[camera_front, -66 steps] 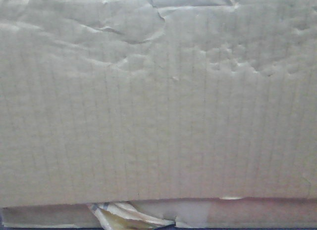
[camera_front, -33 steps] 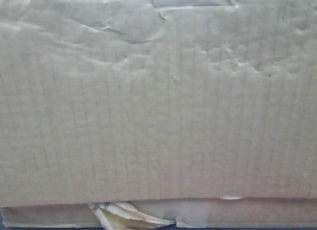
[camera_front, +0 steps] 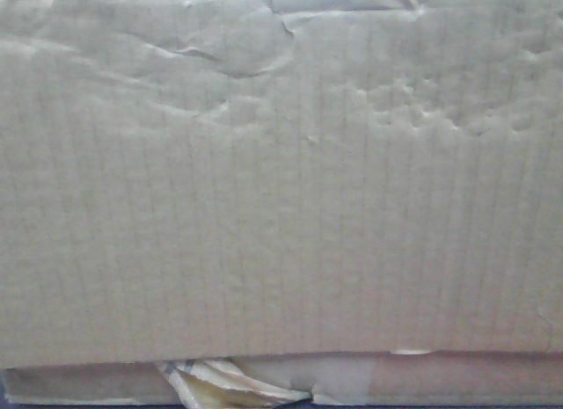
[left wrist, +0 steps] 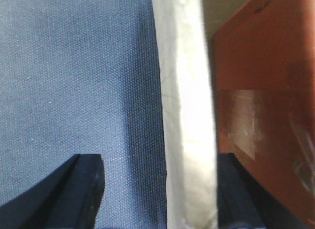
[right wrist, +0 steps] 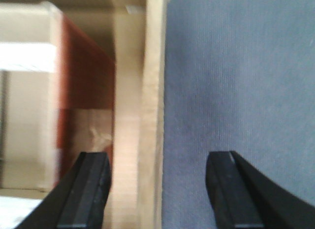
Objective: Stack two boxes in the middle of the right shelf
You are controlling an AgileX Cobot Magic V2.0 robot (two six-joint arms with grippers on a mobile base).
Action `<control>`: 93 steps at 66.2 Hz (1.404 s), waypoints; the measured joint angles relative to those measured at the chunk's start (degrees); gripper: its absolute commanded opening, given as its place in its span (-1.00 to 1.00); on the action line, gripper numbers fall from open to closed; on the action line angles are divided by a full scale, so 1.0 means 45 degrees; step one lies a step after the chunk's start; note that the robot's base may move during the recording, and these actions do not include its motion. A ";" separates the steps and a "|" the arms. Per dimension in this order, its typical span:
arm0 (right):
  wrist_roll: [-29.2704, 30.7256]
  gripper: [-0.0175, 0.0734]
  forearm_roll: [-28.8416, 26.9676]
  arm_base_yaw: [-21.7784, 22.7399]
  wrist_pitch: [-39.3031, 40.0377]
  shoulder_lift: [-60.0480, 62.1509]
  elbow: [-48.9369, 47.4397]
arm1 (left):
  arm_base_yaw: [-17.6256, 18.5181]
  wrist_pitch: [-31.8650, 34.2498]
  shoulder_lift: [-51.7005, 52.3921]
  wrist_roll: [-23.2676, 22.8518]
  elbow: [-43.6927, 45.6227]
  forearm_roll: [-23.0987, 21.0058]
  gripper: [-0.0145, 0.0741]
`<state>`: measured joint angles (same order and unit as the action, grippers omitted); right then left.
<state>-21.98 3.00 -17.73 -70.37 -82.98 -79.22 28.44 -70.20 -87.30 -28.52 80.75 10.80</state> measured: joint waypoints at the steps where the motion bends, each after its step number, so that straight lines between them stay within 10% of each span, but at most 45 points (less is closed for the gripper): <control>1: 0.0000 0.08 0.0000 0.0000 0.0000 -0.0043 0.0031 | 0.0000 0.0000 0.0000 0.0000 0.0000 0.0000 0.12; 38: 0.0000 -0.17 0.0028 -0.0245 0.0000 -0.0307 0.0082 | 0.0000 0.0000 0.0000 0.0000 0.0000 0.0000 0.12; 62: 0.0024 -0.98 0.0750 -0.0683 -0.0155 -0.0407 0.0082 | 0.0000 0.0000 0.0000 0.0000 0.0000 -0.0026 0.10; 80: 0.0024 -0.98 0.0804 -0.0683 -0.0119 -0.0407 0.0082 | 0.0000 0.0115 -0.0021 0.0000 0.0000 -0.0377 -0.92; 93: 0.0024 -0.98 0.0804 -0.0691 -0.0119 -0.0407 0.0082 | 0.0000 0.0091 -0.0021 -0.0056 0.0000 -0.0377 -0.92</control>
<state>-21.87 6.62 -20.84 -70.91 -84.82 -78.85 28.44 -69.79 -87.40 -28.77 80.75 9.11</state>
